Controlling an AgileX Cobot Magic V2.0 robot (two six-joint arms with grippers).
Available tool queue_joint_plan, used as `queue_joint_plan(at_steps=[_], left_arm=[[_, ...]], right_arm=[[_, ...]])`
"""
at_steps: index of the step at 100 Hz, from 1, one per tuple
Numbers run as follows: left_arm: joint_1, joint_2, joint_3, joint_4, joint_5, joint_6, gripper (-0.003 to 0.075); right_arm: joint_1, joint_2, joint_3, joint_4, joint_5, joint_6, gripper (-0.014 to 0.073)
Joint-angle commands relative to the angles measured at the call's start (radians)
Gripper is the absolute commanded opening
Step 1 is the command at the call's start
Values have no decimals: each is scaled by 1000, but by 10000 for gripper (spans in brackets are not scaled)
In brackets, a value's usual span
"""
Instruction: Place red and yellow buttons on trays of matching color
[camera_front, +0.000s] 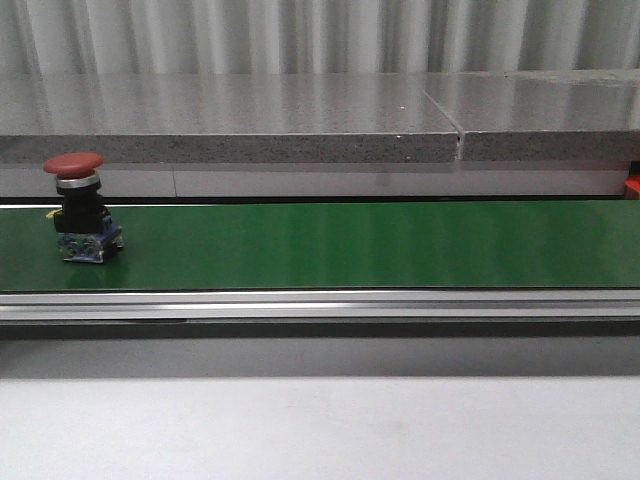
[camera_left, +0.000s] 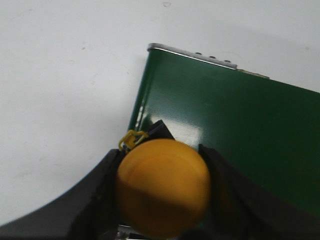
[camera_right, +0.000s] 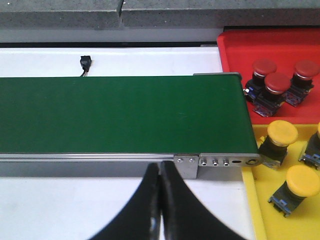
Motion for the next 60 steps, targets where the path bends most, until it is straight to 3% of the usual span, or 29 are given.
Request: queue_joint_plan(at_steps=[1, 35, 45, 60], left_arm=[[-26, -18, -23, -2, -34, 3, 142], [-38, 67, -23, 18, -26, 3, 169], [-38, 67, -23, 5, -28, 3, 273], [-38, 67, -23, 3, -28, 5, 517]], right_arm=[[1, 8, -23, -1, -71, -5, -60], [1, 8, -23, -1, -71, -5, -60], [1, 8, -23, -1, -71, -5, -60], [1, 8, -23, -1, -71, -5, -60]])
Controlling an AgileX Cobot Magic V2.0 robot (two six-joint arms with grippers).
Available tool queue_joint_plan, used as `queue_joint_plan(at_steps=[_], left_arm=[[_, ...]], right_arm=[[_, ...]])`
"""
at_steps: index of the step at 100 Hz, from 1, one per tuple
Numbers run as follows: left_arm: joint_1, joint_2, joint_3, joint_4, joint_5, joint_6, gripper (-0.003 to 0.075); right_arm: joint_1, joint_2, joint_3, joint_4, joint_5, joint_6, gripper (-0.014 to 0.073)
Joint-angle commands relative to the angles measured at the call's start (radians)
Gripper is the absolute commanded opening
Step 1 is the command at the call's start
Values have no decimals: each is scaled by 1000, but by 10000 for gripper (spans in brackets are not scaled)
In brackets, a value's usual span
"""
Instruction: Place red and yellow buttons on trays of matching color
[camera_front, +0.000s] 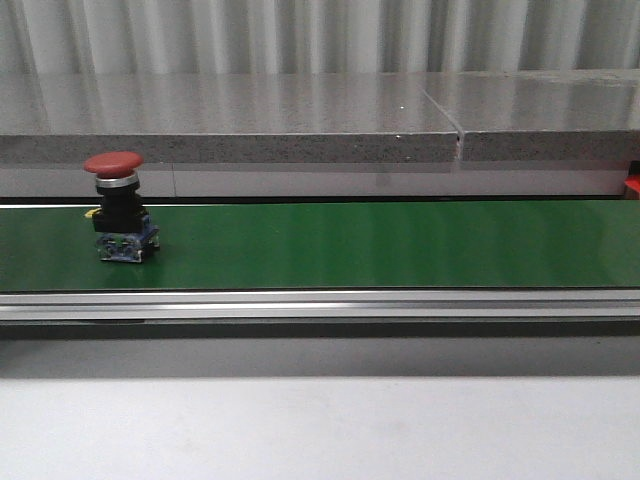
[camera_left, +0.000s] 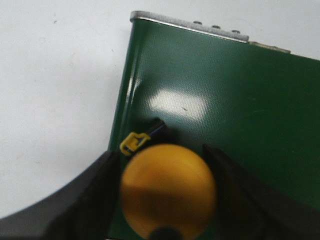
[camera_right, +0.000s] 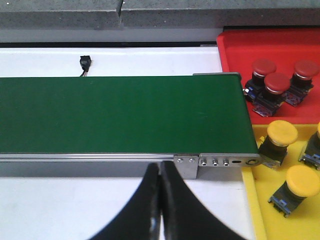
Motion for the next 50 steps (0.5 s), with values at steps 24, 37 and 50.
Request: queue_joint_plan(at_steps=[24, 37, 50], left_arm=[[-11, -69, -25, -29, -43, 23, 541], [-43, -121, -25, -75, -59, 80, 541], [-101, -186, -25, -75, -73, 101, 540]], right_arm=[[1, 8, -23, -1, -71, -5, -60], [1, 8, -23, -1, -71, -5, -60], [1, 8, -23, -1, -71, -5, -60]])
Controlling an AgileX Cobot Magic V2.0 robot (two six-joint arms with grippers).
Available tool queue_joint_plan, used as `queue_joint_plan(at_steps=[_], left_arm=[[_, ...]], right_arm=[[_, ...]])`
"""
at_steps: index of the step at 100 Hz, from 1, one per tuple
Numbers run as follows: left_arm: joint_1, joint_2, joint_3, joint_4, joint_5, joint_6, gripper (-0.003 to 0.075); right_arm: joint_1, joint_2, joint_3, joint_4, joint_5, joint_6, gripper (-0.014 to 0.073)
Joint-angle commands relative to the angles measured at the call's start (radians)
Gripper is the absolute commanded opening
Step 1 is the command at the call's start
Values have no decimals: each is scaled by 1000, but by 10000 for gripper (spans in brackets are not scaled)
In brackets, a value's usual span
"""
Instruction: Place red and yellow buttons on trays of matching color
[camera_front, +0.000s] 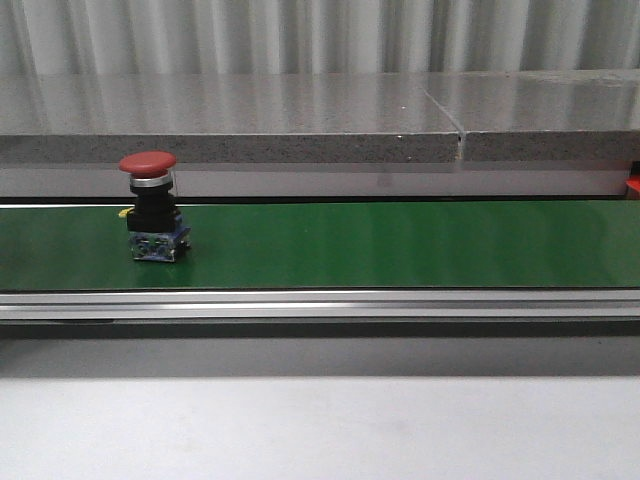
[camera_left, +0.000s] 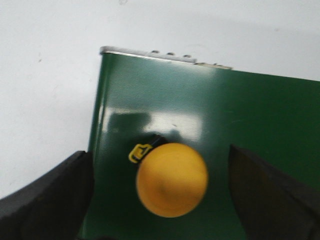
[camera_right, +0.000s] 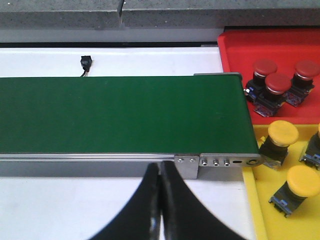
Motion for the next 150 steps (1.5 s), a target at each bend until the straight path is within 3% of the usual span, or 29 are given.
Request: queue_joint_plan(at_steps=[1, 21, 51, 69, 115, 150], left_arm=[[-39, -83, -25, -26, -49, 20, 538], [-121, -187, -12, 14, -104, 22, 431], [-275, -339, 132, 12, -194, 22, -23], [-333, -440, 220, 16, -204, 22, -21], [-339, -893, 521, 6, -255, 22, -21], [-339, -1156, 627, -4, -157, 22, -21]], right_arm=[[1, 8, -23, -1, -71, -5, -60], [1, 8, -23, -1, -71, -5, -60], [1, 8, -23, -1, -71, -5, -60], [1, 8, -23, -1, -73, -5, -60], [1, 8, -23, -1, -123, -5, -60], [1, 8, -23, -1, -148, -5, -60]])
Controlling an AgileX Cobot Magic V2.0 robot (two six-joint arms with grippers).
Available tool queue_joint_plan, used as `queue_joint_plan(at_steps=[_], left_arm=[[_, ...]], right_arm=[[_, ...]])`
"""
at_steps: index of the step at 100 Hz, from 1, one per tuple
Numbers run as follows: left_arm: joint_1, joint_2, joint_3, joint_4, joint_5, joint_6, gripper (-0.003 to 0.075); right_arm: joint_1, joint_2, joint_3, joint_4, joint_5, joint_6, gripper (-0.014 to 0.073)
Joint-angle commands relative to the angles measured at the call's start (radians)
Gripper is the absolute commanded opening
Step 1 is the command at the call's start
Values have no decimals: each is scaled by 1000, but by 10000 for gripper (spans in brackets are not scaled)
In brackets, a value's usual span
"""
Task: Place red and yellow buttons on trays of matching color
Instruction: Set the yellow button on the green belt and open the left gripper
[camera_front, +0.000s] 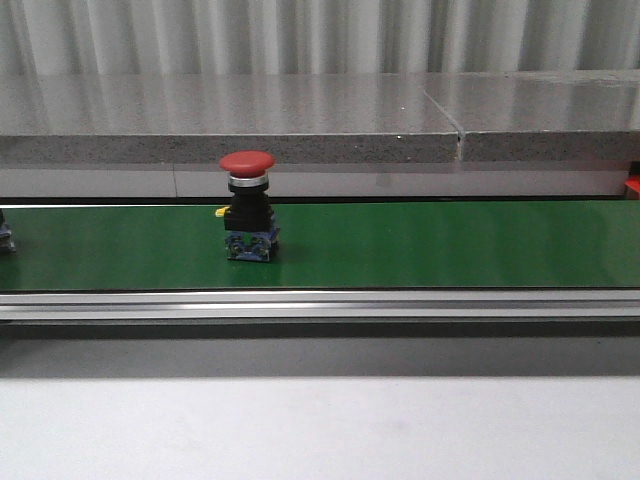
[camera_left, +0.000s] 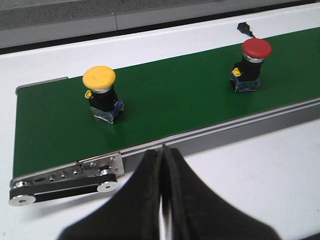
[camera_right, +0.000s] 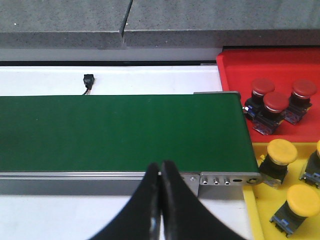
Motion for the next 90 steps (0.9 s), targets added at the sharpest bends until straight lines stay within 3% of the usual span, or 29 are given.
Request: queue_joint_plan(at_steps=[1, 32, 51, 90], left_arm=[[-9, -31, -18, -21, -54, -3, -21], [-9, -53, -16, -21, -54, -3, -21], [-9, -53, -16, -21, -54, -3, -21], [-9, -53, -16, -21, -54, -3, -21]], right_arm=[[1, 8, -23, -1, -89, -5, -60], [1, 18, -27, 23, -94, -5, -60], [24, 130, -72, 29, -44, -5, -60], [223, 501, -307, 29, 18, -9, -35]])
